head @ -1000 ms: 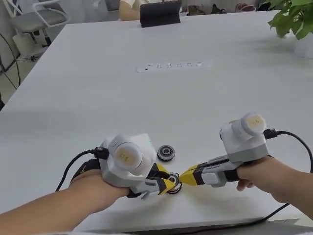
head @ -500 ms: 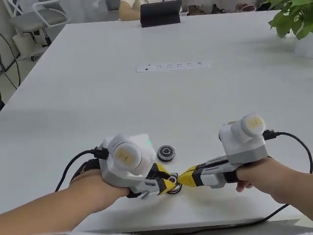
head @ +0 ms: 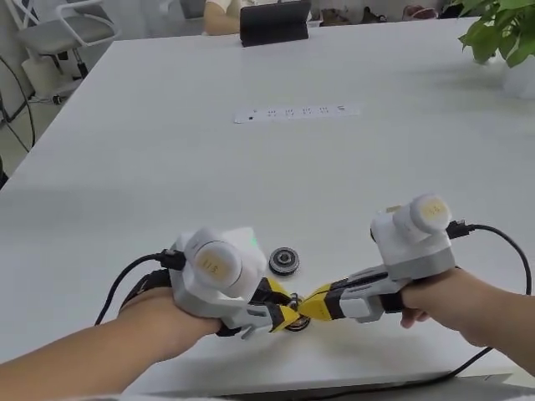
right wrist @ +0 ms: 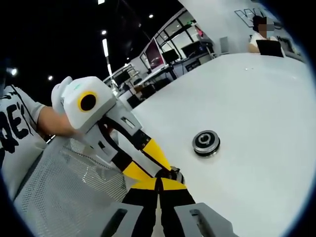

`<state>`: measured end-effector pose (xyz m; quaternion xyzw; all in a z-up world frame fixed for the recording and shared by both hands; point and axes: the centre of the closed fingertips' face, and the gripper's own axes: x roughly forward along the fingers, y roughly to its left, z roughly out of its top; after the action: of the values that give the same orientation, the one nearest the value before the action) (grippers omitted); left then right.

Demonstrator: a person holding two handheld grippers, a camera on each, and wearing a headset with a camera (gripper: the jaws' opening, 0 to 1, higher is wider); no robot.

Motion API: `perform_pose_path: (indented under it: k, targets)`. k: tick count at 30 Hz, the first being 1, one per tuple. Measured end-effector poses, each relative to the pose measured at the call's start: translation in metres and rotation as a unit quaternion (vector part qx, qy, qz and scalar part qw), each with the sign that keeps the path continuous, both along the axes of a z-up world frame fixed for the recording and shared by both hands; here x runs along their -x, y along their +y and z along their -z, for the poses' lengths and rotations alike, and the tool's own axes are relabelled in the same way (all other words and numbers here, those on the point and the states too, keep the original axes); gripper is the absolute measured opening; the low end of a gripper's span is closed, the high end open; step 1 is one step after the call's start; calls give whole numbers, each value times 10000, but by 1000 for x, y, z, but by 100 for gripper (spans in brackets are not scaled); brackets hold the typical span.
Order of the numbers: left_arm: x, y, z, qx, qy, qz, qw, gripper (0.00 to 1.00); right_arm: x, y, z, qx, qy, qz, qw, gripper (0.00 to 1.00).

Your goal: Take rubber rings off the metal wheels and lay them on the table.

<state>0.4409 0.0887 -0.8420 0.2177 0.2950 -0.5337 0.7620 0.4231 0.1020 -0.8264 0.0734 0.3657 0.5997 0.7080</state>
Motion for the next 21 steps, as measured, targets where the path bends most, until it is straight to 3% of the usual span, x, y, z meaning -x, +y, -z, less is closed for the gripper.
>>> perform_pose_path:
  k: [1,3,11,14,16,21]
  targets:
    - [0,0,0,11,0,-14,10000,7,-9,-3,3,170,-225,144,9995,0]
    - [0,0,0,17,2,-14,10000,7,-8,-3,4,191,-301,94,9993,0]
    - [0,0,0,52,-9,-15,10000,7,-12,-11,10,288,-346,204,9988,0]
    - [0,0,1,161,-39,33,9999,7,-12,-12,10,313,-348,212,9987,0]
    - [-1,0,0,244,23,-15,9997,8,-12,-12,10,331,-359,211,9986,0]
    - [-1,-1,0,215,-44,53,9997,8,-13,-13,10,350,-366,235,9984,0]
